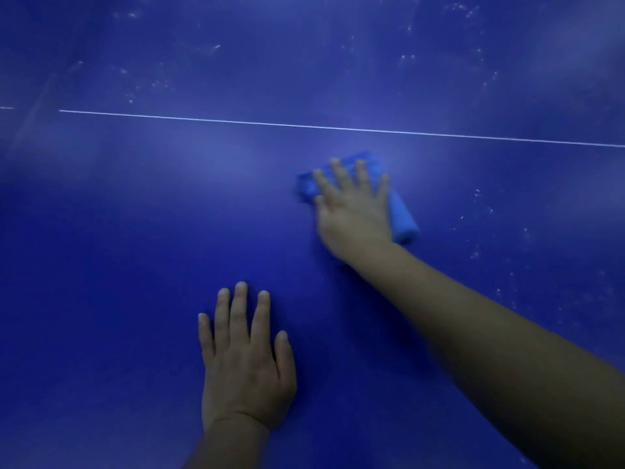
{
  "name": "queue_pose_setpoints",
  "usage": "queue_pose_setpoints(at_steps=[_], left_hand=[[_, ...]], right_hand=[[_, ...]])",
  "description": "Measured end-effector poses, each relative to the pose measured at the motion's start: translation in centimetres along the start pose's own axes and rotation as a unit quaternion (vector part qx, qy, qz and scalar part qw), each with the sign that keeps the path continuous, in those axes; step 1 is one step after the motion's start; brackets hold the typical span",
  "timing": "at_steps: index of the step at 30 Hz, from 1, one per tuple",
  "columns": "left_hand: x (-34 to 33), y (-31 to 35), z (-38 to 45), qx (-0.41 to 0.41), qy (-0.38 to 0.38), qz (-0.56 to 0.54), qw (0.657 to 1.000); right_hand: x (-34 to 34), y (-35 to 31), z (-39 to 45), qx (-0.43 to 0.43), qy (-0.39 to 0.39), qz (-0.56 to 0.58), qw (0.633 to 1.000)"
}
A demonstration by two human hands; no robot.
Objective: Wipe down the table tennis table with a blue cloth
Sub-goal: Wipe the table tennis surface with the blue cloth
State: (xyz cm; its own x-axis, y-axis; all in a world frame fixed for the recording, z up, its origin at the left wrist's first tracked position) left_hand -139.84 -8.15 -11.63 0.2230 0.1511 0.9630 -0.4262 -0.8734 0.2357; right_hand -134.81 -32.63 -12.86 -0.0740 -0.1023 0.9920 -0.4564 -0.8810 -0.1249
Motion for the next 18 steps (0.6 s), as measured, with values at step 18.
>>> queue_pose_setpoints(at_steps=[18], left_hand=[[-0.3,0.3,-0.1,0.001,-0.010,-0.007,1.000]], right_hand=[[2.6,14.8,2.2,-0.190,0.030,-0.016,0.981]])
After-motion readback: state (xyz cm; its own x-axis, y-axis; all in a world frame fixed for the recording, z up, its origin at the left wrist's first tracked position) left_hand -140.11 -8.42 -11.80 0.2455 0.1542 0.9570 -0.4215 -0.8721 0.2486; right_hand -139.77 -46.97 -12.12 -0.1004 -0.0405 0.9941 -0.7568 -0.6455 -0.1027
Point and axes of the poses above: each hand's wrist, its own z-axis towards the middle knuckle, its own x-axis out of the back of the hand, y = z × x, the point moved 5 cm from there along z, towards the middle knuckle, and after that the axes turned 7 degrees about x, right-handed, at the moved point
